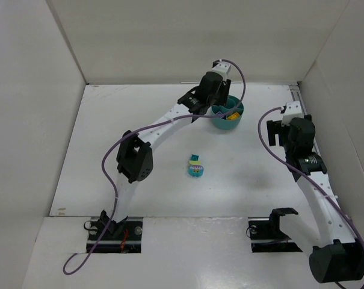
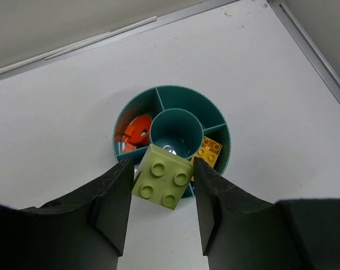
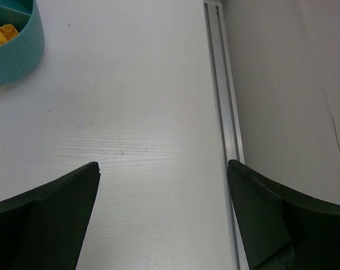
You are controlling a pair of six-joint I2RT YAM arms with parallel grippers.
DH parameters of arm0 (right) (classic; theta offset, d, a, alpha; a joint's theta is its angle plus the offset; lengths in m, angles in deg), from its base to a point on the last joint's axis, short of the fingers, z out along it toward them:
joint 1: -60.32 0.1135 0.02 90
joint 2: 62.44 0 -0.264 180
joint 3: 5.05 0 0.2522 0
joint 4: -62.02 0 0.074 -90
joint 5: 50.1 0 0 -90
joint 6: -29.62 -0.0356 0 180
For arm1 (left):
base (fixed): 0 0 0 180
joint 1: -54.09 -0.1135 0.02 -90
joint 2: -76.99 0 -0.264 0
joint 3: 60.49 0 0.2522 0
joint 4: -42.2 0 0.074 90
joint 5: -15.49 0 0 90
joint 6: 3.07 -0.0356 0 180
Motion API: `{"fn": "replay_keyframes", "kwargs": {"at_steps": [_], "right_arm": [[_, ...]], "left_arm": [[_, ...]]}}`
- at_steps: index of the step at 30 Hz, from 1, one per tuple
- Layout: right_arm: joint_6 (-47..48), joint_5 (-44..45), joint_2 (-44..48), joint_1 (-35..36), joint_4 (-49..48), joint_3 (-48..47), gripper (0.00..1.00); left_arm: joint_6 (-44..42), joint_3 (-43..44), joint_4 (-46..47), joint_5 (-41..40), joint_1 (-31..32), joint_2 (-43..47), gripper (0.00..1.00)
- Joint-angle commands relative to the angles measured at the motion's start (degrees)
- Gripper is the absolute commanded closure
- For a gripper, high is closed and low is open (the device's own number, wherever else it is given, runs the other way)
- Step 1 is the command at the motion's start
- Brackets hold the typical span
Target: Sort the legos into containers by color
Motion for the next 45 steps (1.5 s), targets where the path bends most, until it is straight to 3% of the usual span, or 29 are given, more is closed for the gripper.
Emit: {"fn": "replay_keyframes", "kwargs": {"at_steps": [1, 8, 11, 24, 29, 39, 40, 41, 45], "right_arm": [[-0.76, 1.48, -0.39, -1.13, -0.64, -0.36, 0.00], [-0.76, 0.95, -1.96, -1.13, -1.26, 0.16, 0.00], [-0.76, 0.95, -2.50, -1.66, -1.26, 0.16, 0.00], [-0.23, 0.43, -3.55, -2.19, -1.26, -0.36, 0.00], [-0.23, 0.43, -4.08, -2.19, -1.26, -0.36, 0.00], [1.16, -1.41, -5.13, -2.19, -2.39, -0.36, 0.00], [1.87, -3.25, -5.13, -2.19, -2.40, -0.36, 0.00], [2.66, -4.74, -5.13, -2.19, -3.18, -0.36, 0.00], [7.41, -15.81, -5.75, -2.19, -5.83, 0.16, 0.00]], "left_arm": [[-2.77, 7.72, 1.25, 3.08, -0.76, -2.01, 0.79], [-3.29, 10.88, 10.05, 6.60, -1.30, -7.90, 0.67], [-3.29, 15.36, 10.05, 7.31, -1.30, -11.77, 0.67], [-1.27, 14.84, 14.09, 13.72, -3.05, -15.90, 0.65], [-0.66, 12.82, 14.62, 13.72, -3.05, -15.91, 0.50], [-0.66, 10.99, 12.43, 14.95, -3.05, -13.01, 0.41], [-0.66, 10.46, 12.42, 14.95, -3.05, -12.40, 0.39], [-0.66, 9.84, 12.42, 14.95, -3.05, -10.56, 0.26], [-1.18, 3.88, 11.89, 14.43, -3.58, -3.02, 0.00]]}}
